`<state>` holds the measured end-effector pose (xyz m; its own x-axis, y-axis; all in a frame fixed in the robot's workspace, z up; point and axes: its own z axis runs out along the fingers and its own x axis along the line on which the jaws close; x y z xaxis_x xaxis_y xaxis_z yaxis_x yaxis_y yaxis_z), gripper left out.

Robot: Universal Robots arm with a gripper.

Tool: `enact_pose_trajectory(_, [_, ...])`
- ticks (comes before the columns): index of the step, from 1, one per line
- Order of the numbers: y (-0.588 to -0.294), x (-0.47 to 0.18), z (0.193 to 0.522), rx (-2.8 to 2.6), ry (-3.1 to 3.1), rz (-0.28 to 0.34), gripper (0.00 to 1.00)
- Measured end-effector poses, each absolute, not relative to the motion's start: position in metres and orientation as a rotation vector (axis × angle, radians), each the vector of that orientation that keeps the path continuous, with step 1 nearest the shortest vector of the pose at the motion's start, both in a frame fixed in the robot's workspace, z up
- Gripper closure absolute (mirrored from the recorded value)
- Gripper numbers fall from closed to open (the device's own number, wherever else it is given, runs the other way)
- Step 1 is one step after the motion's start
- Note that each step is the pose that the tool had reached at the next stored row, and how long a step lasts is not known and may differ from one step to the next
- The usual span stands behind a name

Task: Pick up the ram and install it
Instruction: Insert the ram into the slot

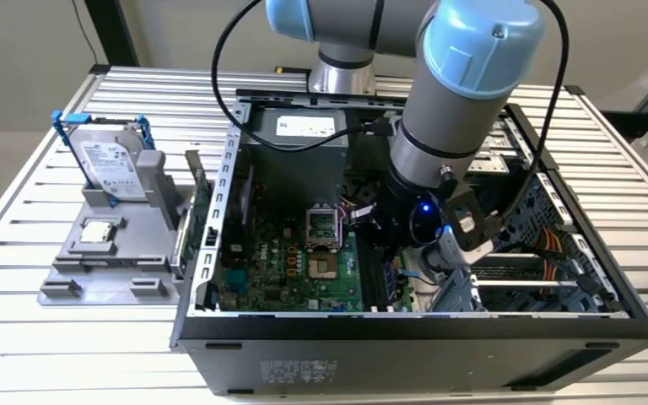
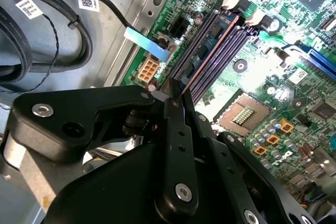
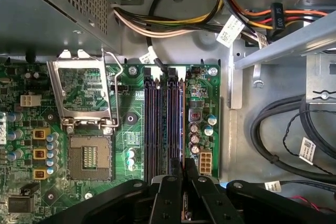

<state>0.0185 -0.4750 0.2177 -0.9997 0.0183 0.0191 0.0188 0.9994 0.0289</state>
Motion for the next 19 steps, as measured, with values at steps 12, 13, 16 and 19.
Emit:
enact_pose_trajectory(12, [-0.4729,0.0215,0.2151,-0.046,-3.122,-0.045,1.0])
enact_pose_trajectory(13, [-0.4729,0.0214,0.215,-0.046,-3.122,-0.045,1.0])
enact_pose_trajectory(16, [-0.4729,0.0207,0.2149,-0.046,-3.122,-0.045,1.0])
enact_pose_trajectory(19, [-0.4728,0.0198,0.2148,-0.043,-3.122,-0.046,1.0])
